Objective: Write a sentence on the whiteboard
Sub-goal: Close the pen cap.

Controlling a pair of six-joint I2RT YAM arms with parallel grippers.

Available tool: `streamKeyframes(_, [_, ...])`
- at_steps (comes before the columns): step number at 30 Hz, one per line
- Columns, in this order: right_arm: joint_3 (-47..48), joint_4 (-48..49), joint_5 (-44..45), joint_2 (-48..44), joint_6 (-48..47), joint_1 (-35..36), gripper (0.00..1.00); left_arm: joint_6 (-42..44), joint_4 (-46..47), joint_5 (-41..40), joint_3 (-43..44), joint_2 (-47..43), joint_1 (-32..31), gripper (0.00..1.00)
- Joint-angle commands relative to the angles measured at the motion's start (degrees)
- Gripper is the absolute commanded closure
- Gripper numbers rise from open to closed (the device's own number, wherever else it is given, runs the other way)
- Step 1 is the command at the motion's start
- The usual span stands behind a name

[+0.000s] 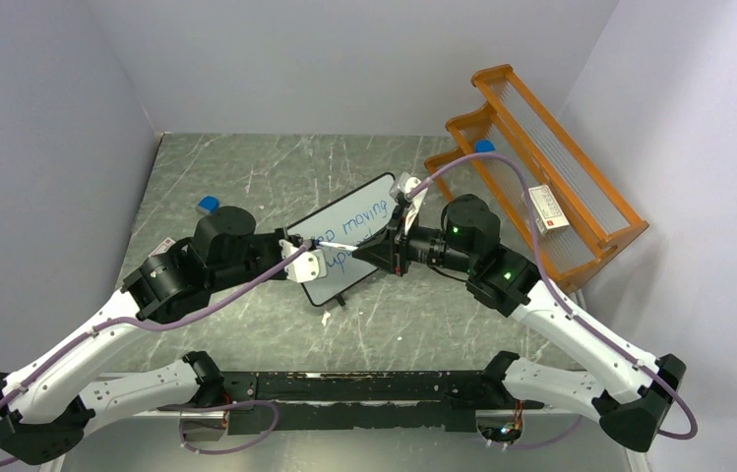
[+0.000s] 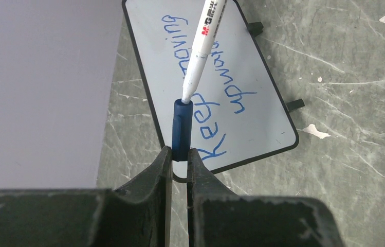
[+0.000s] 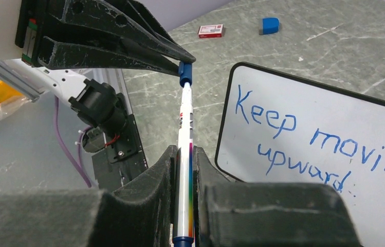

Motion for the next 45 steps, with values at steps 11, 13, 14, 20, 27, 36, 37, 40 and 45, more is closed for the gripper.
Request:
streamKeyframes(11, [1.01,-0.39,-1.31,3.04,-1.08,-0.09,1.0,1.3,-4.13,5.36,3.53,0.9,-1.32,0.95])
streamKeyframes(13, [1.33,-0.56,-1.89,3.81,-0.92,-0.1,1.0,0.95,-4.68,5.89,4.3,1.49,-1.9,0.95])
streamKeyframes(14, [1.59,-0.85,-2.35,4.3,-0.91,-0.1,1.0,0.82,-4.81,6.09,4.58,1.79,-2.19,0.95])
streamKeyframes(20, [1.79,0.0,-4.24,6.38,-0.01,-0.1,1.0,-1.03,-2.62,10.19,5.38,2.66,-3.95,0.95])
streamKeyframes(27, [0.37,3.73,-3.68,7.6,2.29,0.34,1.0,-4.35,3.25,12.66,5.24,2.55,-7.07,0.95])
streamKeyframes(36, [-5.24,8.82,2.14,4.48,1.78,0.21,1.0,-7.78,7.99,-1.73,2.26,-1.67,-8.08,0.9])
streamKeyframes(37, [-5.68,9.43,2.14,4.25,1.93,0.2,1.0,-7.71,8.07,-1.74,2.06,-2.07,-8.08,0.89])
streamKeyframes(40, [-6.85,11.02,1.87,3.73,2.46,0.08,1.0,-7.39,7.41,-1.36,1.94,-2.17,-8.08,0.79])
streamKeyframes(45, [-9.69,14.41,3.22,1.64,2.55,0.01,1.0,-6.83,4.7,-1.74,3.47,-1.62,-8.08,0.64])
